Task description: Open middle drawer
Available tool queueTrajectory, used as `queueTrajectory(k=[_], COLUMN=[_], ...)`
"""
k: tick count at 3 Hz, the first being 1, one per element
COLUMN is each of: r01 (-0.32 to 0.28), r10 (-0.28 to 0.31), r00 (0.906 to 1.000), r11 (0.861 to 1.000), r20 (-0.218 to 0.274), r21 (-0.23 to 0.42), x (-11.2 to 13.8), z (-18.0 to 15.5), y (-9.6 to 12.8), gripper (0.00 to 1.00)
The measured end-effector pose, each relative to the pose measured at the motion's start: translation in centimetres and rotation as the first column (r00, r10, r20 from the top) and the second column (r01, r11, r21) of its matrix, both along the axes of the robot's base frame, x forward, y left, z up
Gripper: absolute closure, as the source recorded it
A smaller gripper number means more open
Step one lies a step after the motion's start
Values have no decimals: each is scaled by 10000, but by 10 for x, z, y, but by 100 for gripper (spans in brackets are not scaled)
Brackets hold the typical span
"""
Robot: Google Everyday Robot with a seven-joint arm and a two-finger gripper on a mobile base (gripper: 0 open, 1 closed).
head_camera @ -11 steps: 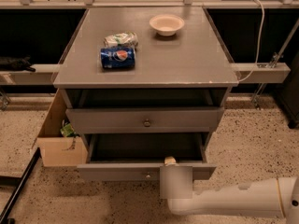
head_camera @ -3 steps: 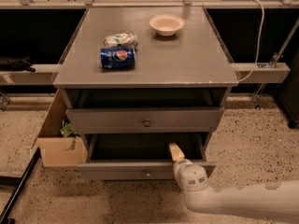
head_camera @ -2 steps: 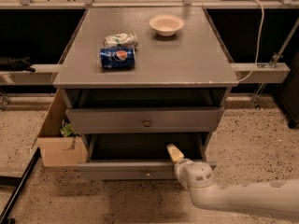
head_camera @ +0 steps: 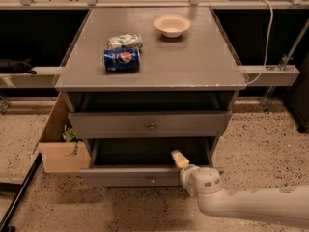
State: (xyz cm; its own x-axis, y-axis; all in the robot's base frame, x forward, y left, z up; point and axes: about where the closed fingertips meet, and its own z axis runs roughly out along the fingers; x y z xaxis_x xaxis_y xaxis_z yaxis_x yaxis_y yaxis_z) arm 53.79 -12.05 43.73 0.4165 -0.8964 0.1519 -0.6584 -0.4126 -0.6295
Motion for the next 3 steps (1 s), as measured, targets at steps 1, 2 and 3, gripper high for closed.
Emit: queueTrajectory(k=[1, 2, 3], r01=[129, 353, 579], r10=[-133, -388, -627], r00=[9998, 9978, 9939], r11=[9996, 9974, 9968], r20=[-154, -540, -905], r21=[-254, -633, -549], x=[13, 40, 38], z=[6, 18, 13], y=[-2, 0, 2], gripper=[0, 0, 0])
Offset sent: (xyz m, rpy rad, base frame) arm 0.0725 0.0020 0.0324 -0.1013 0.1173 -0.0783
